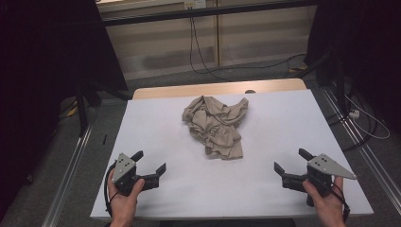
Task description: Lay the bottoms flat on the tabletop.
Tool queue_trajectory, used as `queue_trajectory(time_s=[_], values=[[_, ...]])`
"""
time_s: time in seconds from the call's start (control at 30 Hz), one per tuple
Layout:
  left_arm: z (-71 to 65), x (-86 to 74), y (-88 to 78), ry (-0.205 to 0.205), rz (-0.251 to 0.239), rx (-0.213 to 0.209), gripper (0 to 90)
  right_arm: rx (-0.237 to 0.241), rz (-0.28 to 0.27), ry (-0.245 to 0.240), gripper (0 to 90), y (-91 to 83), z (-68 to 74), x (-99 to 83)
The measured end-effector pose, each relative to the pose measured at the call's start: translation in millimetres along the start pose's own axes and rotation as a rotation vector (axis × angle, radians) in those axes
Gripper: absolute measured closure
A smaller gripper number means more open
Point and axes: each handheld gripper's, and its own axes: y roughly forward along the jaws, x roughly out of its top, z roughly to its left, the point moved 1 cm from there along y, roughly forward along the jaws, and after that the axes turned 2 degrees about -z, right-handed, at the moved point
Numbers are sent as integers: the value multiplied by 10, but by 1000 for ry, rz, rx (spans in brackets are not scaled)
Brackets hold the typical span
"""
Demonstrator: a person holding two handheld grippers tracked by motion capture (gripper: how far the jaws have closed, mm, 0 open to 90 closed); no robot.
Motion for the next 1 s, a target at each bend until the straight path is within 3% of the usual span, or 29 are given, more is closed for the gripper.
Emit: queue_trajectory(time_s=[0.33, 0.47, 0.5, 0.57, 0.8, 0.83, 0.87, 1.0], values=[[-10, -28, 6, 5, 33, 9, 48, 48, 27, -1, 17, 102, 29, 2], [-35, -33, 21, 25, 65, -26, 52, 44, 61, -15, 18, 152, 97, -11], [-53, -28, 25, 40, 94, -42, 52, 54, 74, -16, 18, 169, 121, -14], [-73, -30, 41, 45, 103, -51, 59, 79, 80, -31, 15, 205, 166, -15], [-82, -20, 132, 35, 123, -66, 71, 151, 119, -47, 25, 369, 272, 4], [-83, -10, 143, 27, 130, -39, 109, 156, 121, -44, 28, 432, 287, 30], [-82, 19, 182, -19, 116, -69, 114, 156, 117, -37, 32, 467, 292, 49], [-111, 67, 251, 1, 105, -87, 90, 175, 98, -51, 51, 642, 297, 150]])
